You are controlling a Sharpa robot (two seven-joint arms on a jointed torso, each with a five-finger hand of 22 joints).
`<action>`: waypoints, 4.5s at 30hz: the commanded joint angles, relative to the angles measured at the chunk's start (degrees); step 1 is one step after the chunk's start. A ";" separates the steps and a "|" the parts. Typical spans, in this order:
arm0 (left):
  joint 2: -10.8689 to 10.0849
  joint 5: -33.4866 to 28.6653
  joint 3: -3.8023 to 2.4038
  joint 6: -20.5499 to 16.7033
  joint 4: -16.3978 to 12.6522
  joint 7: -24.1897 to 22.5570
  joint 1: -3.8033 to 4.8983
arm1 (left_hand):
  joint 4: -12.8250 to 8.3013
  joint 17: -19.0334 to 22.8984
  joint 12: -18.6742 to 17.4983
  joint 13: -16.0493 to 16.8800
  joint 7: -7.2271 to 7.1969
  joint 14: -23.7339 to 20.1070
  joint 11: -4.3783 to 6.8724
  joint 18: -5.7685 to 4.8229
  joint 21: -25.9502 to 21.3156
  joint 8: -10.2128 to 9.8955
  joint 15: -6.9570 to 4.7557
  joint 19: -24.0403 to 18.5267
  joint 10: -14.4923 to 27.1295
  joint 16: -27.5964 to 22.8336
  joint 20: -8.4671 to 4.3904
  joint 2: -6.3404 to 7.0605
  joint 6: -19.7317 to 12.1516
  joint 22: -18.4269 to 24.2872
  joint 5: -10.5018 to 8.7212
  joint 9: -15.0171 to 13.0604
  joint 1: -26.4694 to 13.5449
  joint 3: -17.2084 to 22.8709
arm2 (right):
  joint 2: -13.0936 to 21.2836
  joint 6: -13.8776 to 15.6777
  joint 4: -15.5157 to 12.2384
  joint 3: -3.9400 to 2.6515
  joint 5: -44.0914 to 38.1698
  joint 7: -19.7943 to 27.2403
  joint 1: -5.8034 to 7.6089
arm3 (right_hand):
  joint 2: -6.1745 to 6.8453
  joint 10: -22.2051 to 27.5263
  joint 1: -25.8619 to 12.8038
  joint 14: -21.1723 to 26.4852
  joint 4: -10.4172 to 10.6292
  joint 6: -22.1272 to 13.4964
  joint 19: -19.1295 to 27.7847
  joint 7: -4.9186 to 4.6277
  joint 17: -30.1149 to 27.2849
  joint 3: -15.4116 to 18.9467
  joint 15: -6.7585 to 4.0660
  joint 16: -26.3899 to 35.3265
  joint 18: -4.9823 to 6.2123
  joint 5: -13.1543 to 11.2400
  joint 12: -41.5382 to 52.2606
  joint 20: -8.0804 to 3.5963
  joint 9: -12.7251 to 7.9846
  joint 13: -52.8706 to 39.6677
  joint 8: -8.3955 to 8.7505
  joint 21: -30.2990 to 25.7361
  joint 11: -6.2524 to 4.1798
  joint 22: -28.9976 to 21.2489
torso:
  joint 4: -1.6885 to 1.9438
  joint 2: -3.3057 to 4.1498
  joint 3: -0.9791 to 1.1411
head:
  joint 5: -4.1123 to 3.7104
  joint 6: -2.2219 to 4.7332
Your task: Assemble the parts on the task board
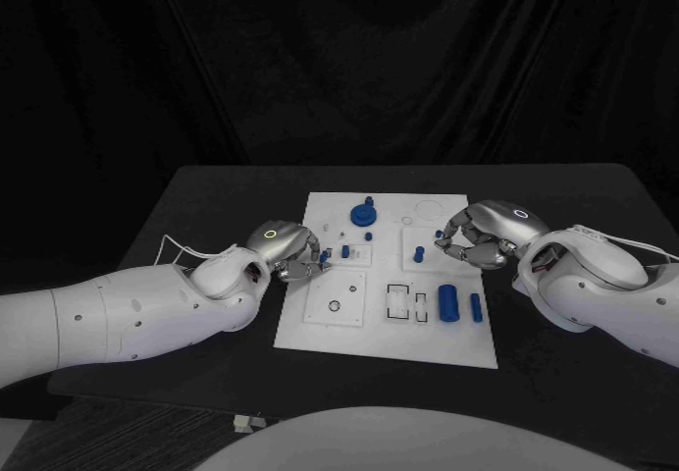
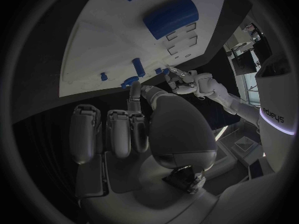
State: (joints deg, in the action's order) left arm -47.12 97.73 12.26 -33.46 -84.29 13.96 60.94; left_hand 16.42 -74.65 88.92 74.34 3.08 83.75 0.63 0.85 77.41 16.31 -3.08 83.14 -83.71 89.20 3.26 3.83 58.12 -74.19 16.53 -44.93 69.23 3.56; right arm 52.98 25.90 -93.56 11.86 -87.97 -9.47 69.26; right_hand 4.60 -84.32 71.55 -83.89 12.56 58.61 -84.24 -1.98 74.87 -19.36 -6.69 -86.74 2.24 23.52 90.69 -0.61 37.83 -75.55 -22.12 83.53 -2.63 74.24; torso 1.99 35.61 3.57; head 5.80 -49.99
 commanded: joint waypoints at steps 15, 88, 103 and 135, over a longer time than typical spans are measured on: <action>1.22 0.26 -0.03 0.57 1.22 -0.93 -0.45 | -0.07 -15.35 -0.13 14.63 -0.30 6.25 0.50 2.26 0.04 0.92 -0.63 -0.47 -5.39 0.80 -0.46 -1.22 -0.95 -11.69 4.61 -0.81 -0.27 -0.15 | 0.00 -0.74 -0.01 -0.04 -0.08 -0.83 -0.19 | 0.13 -5.68 0.50 -4.59 -0.32 -0.90 -1.97 0.12 6.83 -0.79 0.19 0.51 -0.38 1.39 -0.69 0.58 0.30 -14.45 1.37 -0.73 0.59 13.28 | 0.00 0.03 -0.01 | -0.07 -0.01; 7.06 -15.76 -0.14 57.30 9.43 -12.63 18.95 | -4.42 -15.35 1.08 15.66 -1.17 6.25 1.27 0.14 8.75 7.30 -1.06 4.24 -6.29 0.80 -0.98 2.64 -1.17 -14.51 8.55 -8.04 6.65 23.95 | -0.68 -2.01 0.42 -0.05 0.25 -1.08 -0.45 | -0.12 -5.68 0.81 -4.50 -0.60 -0.94 -1.72 0.03 6.40 -1.08 0.27 0.71 -0.25 1.54 -0.69 0.67 0.20 -14.45 1.57 -1.22 0.67 13.11 | -0.06 -0.05 0.09 | -0.64 -0.01; 21.02 -31.73 -0.17 73.34 26.17 -2.03 19.77 | -7.23 -15.35 1.08 15.66 -0.39 6.25 0.61 0.92 5.80 4.57 -0.49 1.75 -6.29 0.80 -0.51 2.14 -1.98 -13.45 8.00 -7.77 5.17 25.58 | -0.81 -2.37 0.06 -0.05 0.27 -1.13 -0.41 | -0.15 -5.68 0.85 -4.48 -0.63 -0.94 -1.67 0.02 6.31 -1.11 0.27 0.75 -0.23 1.55 -0.69 0.68 0.19 -14.45 1.59 -1.32 0.68 13.08 | -0.05 0.01 0.06 | -0.41 -0.01; 27.21 -39.41 -0.18 71.29 34.51 14.48 17.17 | -9.79 -15.35 1.08 15.66 -0.20 6.25 0.43 1.74 2.89 2.64 -0.38 -0.48 -6.29 0.80 -0.25 1.57 -1.30 -12.37 8.09 -7.58 3.66 25.74 | -1.36 -2.99 0.07 -0.06 0.75 -1.24 -0.41 | -0.19 -5.68 0.90 -4.48 -0.67 -0.94 -1.65 0.01 6.33 -1.16 0.29 0.74 -0.22 1.55 -0.69 0.69 0.18 -14.45 1.61 -1.36 0.69 13.06 | 0.03 0.10 0.04 | -0.10 -0.01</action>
State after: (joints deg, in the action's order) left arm -20.12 59.08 12.13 39.07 -49.87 27.69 78.26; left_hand 9.69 -74.65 88.94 74.34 4.75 83.46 1.39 0.83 80.85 19.29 -3.37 83.33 -83.93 89.20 3.08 6.16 55.93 -74.19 22.17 -50.76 72.46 23.57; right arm 51.62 23.20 -93.36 11.85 -87.32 -9.79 68.94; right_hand 4.59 -84.32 71.55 -83.88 12.55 58.52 -84.24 -2.08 74.87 -19.37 -6.68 -86.74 2.24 23.53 90.69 -0.60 37.82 -75.54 -21.78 82.85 -2.63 74.24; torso 1.99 35.67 3.63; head 5.70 -49.99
